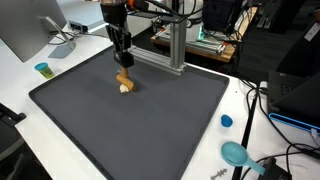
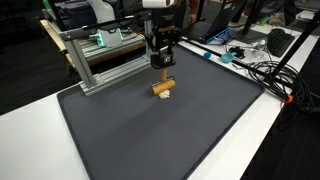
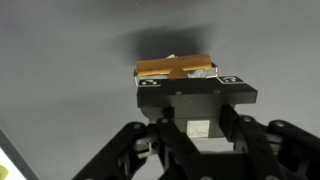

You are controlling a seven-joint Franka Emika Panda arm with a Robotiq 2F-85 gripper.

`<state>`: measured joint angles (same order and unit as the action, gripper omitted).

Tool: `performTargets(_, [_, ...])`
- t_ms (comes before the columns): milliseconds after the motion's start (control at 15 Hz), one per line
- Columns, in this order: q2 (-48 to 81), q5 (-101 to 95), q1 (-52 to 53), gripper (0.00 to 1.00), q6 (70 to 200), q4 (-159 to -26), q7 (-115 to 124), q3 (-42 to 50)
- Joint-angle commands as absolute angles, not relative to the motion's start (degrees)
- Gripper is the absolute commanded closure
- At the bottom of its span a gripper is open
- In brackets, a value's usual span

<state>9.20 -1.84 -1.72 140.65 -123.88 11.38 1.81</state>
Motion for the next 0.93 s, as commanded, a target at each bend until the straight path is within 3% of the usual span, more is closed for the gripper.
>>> performTargets(0, [11.6, -3.1, -0.9, 0.78, 141.8, -123.5, 13.1, 2.4])
performTargets(867, [15.3, -4.9, 0.4, 0.78, 144.6, -119.0, 22.0, 3.4])
